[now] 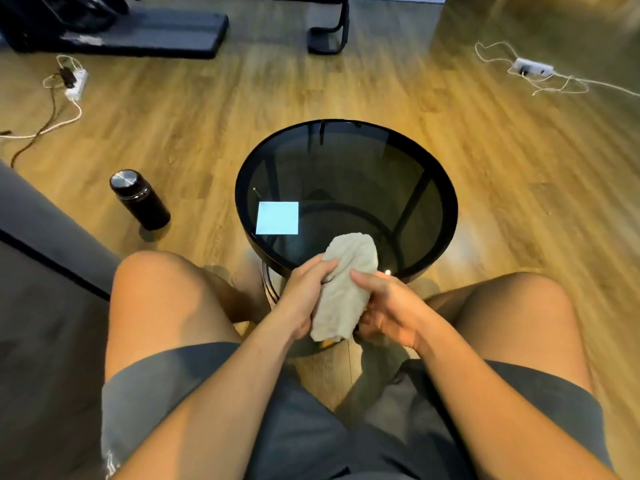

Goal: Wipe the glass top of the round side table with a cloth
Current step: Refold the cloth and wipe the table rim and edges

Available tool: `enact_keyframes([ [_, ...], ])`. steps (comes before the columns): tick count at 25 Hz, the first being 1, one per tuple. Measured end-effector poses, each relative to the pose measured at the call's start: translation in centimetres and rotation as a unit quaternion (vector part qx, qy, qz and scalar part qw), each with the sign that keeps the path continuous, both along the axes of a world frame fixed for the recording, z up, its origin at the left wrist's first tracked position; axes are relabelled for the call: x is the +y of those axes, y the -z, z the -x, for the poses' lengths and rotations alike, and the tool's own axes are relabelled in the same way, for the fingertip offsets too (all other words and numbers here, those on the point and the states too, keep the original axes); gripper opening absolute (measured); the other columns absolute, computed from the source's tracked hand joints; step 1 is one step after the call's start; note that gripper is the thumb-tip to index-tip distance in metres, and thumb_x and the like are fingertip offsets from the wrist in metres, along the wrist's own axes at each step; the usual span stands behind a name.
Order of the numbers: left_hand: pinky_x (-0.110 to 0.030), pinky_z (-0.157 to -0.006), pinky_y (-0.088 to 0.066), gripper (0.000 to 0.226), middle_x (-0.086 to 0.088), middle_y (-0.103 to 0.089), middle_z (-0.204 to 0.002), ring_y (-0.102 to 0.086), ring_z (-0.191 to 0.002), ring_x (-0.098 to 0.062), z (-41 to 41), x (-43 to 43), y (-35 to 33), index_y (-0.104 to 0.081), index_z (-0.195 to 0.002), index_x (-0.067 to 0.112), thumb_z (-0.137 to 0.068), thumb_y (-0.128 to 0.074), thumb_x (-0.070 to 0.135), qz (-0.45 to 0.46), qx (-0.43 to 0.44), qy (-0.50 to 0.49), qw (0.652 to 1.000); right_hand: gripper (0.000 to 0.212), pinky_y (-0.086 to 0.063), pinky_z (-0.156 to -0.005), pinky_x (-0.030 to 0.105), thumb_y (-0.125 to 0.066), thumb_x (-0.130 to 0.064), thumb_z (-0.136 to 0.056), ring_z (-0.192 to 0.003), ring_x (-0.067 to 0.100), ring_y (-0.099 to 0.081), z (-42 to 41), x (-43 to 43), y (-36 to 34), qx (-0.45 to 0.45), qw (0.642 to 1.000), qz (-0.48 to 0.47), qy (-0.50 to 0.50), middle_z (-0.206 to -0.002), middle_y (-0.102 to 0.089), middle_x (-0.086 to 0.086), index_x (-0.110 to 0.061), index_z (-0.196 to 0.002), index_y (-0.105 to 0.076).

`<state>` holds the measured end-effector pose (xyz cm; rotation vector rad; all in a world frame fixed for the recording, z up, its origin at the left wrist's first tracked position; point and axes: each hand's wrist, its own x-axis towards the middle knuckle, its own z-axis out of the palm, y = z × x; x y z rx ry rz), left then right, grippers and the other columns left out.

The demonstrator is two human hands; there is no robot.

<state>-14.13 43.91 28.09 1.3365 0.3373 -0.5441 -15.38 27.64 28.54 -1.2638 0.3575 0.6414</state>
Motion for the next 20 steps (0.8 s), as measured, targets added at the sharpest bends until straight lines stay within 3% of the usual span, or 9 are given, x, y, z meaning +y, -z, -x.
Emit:
enact_keyframes([
  [2,-0.045,-0.095,-0.055,0.023,-0.005,-0.069,-0.113,-0.068,-0.107,-0.023,-0.1,-0.6,0.3,-0.066,-0.113,0.023,-0.098,-0.054,0.037,-0.049,-0.053,-0.003,0.997,0.048,-0.053,-0.096,0.047,-0.073,-0.026,-0.084,-0.109,0.026,-0.069,-0.2,-1.1,0.5,-0.024,0.999,-0.008,0.040,-0.116,-0.073,0.006,-0.015,-0.129,-0.059],
  [4,-0.042,-0.098,-0.052,0.021,-0.008,-0.067,-0.115,-0.064,-0.111,-0.023,-0.3,-0.6,1.0,-0.066,-0.108,0.015,-0.099,-0.053,0.029,-0.001,-0.063,-0.033,0.997,0.055,-0.051,-0.098,0.051,-0.078,-0.027,-0.080,-0.111,0.030,-0.068,-0.9,-2.3,0.9,-0.048,0.994,-0.029,0.090,-0.120,-0.071,0.010,-0.013,-0.129,-0.059],
  [7,-0.037,-0.094,-0.049,0.014,-0.006,-0.063,-0.110,-0.060,-0.108,-0.023,-0.8,-0.7,1.2,-0.060,-0.104,0.012,-0.099,-0.049,0.019,0.093,-0.042,-0.077,0.992,0.065,-0.053,-0.095,0.052,-0.083,-0.050,-0.069,-0.109,0.026,-0.068,-1.3,-2.9,1.2,-0.088,0.979,0.097,0.157,-0.118,-0.071,0.005,-0.020,-0.123,-0.063],
  [9,-0.038,-0.098,-0.047,0.022,-0.007,-0.063,-0.117,-0.060,-0.112,-0.023,-1.3,-0.4,1.3,-0.057,-0.117,0.011,-0.099,-0.047,0.020,0.128,-0.027,-0.107,0.986,0.058,-0.055,-0.093,0.050,-0.080,-0.051,-0.070,-0.107,0.023,-0.068,-1.3,-3.4,1.3,-0.112,0.967,0.141,0.182,-0.115,-0.071,0.002,-0.023,-0.119,-0.064],
  [12,-0.039,-0.095,-0.052,0.029,-0.011,-0.062,-0.126,-0.063,-0.115,-0.025,-2.3,0.8,1.9,-0.054,-0.127,0.013,-0.100,-0.049,0.021,0.114,-0.003,-0.205,0.972,0.030,-0.056,-0.089,0.044,-0.075,-0.032,-0.085,-0.103,0.021,-0.069,-1.9,-5.5,0.7,-0.122,0.948,0.120,0.270,-0.111,-0.072,0.002,-0.025,-0.112,-0.063],
  [14,-0.040,-0.090,-0.053,0.017,-0.009,-0.059,-0.123,-0.062,-0.111,-0.025,-2.7,1.5,2.7,-0.055,-0.115,0.025,-0.098,-0.052,0.024,-0.049,-0.011,-0.257,0.965,0.017,-0.056,-0.082,0.040,-0.073,-0.024,-0.087,-0.094,0.017,-0.069,-2.5,-7.3,0.3,-0.166,0.921,0.174,0.306,-0.100,-0.071,-0.002,-0.024,-0.101,-0.061],
  [16,-0.044,-0.091,-0.053,0.012,-0.004,-0.058,-0.115,-0.061,-0.105,-0.022,-2.4,1.5,3.5,-0.048,-0.106,0.030,-0.097,-0.054,0.027,-0.193,-0.081,-0.265,0.941,0.016,-0.050,-0.073,0.034,-0.072,-0.025,-0.088,-0.085,0.012,-0.065,-3.3,-8.6,0.9,-0.206,0.888,0.306,0.275,-0.090,-0.065,-0.008,-0.021,-0.095,-0.057],
  [18,-0.050,-0.093,-0.050,0.023,-0.001,-0.057,-0.107,-0.058,-0.101,-0.021,-1.9,1.1,4.1,-0.043,-0.110,0.027,-0.093,-0.057,0.024,-0.303,-0.141,-0.233,0.913,0.026,-0.044,-0.081,0.032,-0.070,-0.033,-0.087,-0.101,0.020,-0.059,-4.1,-9.4,2.8,-0.182,0.841,0.453,0.232,-0.102,-0.061,-0.002,-0.018,-0.103,-0.056],
  [20,-0.052,-0.099,-0.043,0.040,-0.006,-0.053,-0.116,-0.051,-0.111,-0.028,-1.1,0.0,4.7,-0.043,-0.119,0.022,-0.086,-0.064,0.023,-0.520,-0.226,-0.130,0.813,0.049,-0.040,-0.098,0.039,-0.070,-0.042,-0.084,-0.126,0.031,-0.040,-4.3,-9.6,4.5,-0.091,0.808,0.538,0.223,-0.130,-0.046,0.011,-0.019,-0.122,-0.049],
])
